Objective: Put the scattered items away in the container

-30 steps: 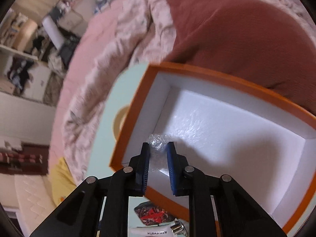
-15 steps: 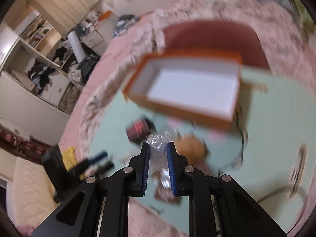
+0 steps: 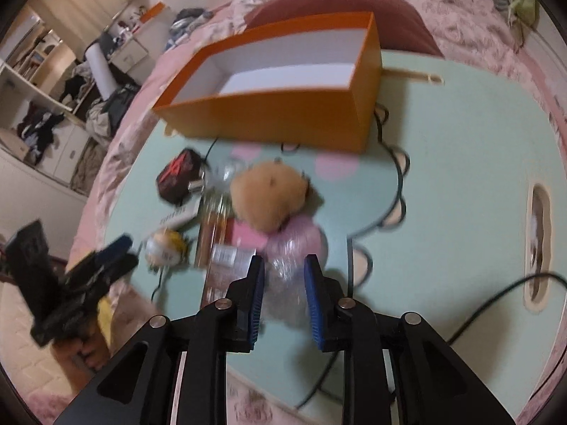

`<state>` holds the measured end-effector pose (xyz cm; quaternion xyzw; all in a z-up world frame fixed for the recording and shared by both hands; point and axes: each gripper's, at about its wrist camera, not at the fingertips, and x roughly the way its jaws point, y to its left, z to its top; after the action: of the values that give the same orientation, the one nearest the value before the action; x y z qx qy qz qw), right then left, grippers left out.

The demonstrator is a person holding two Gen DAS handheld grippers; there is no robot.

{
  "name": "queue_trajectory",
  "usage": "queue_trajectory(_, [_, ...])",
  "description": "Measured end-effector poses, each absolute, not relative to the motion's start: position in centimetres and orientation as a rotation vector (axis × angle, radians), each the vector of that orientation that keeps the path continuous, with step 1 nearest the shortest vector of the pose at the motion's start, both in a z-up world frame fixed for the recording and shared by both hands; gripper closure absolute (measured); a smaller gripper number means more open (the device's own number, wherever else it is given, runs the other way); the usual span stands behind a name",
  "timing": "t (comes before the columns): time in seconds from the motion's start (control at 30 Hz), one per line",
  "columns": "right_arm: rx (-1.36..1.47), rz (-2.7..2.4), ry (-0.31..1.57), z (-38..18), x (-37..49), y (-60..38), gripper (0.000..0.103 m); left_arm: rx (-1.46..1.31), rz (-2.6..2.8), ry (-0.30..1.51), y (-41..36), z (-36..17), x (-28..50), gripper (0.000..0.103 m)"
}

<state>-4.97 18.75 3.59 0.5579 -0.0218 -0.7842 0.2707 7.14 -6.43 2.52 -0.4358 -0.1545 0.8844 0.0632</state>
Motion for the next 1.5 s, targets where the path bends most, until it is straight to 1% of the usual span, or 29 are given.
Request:
queue_trajectory(0.07, [1.43,-2.171,-0.047,4.3,-4.6,18.6,0.077,-1.315,2.674,-0.444,-6.2,2.7,7.3,0.041])
queue_trajectory(0.13, [1.246,-2.248,-0.045,6.0,-2.8,18.6,0.061,-1.31,2.679,-0.426,-6.1,2.9,7.5,0.041])
queue_trajectory(0.17, [1.172,-2.277,-0.037,6.8,-1.8,18.7,0.04,-1.309,2.682,-0.416,-6.0,3.0,7.6,0.041])
queue_trajectory(0.2, [1.109,-2.31,-0.023,7.3,-0.6,18.7,0.025,-1.311,2.684,-0.405,-6.0,3.0,7.6,0.041])
queue_trajectory(0.23, [1.061,-2.339,0.0,7.6,0.5,18.6,0.022,-1.315,2.686,-0.389,-5.9,3.1,7.7,0.041])
queue_trajectory(0.3, [1.035,-2.383,0.081,7.4,2.5,18.5,0.021,-1.326,2.689,-0.358,-5.6,3.1,7.8,0.041])
queue_trajectory(0.43, [1.145,-2.436,0.267,4.0,5.5,18.1,0.021,-1.344,2.696,-0.293,-4.7,3.1,8.1,0.041])
queue_trajectory(0.53, [1.211,-2.447,0.322,2.1,6.1,18.0,0.021,-1.377,2.691,-0.247,-4.0,2.7,8.0,0.041])
queue_trajectory(0.67, [1.281,-2.454,0.345,0.9,5.3,17.6,0.021,-1.46,2.686,-0.148,-2.7,1.7,7.6,0.04])
queue_trajectory(0.73, [1.291,-2.466,0.326,0.7,5.3,18.0,0.015,-1.468,2.701,-0.06,-1.8,1.4,7.7,0.029])
queue_trajectory(0.77, [1.302,-2.469,0.314,0.6,5.1,18.3,0.012,-1.473,2.707,-0.004,-1.2,1.2,7.7,0.027])
queue_trajectory(0.8, [1.314,-2.463,0.29,0.5,4.9,18.5,0.008,-1.466,2.712,0.023,-0.9,1.1,7.7,0.019])
queue_trajectory(0.83, [1.324,-2.453,0.264,0.3,4.7,18.7,0.004,-1.46,2.707,0.029,-0.7,1.0,7.7,0.012])
queue_trajectory(0.87, [1.333,-2.45,0.263,0.2,4.5,18.8,0.0,-1.458,2.69,0.028,-0.5,0.7,7.5,0.009])
queue_trajectory(0.9, [1.335,-2.449,0.261,0.2,4.5,18.8,0.0,-1.46,2.687,0.032,-0.4,0.6,7.4,0.001])
queue_trajectory(1.5, [1.328,-2.448,0.267,0.3,4.5,18.5,0.0,-1.432,2.701,0.02,-0.8,0.4,6.8,0.0])
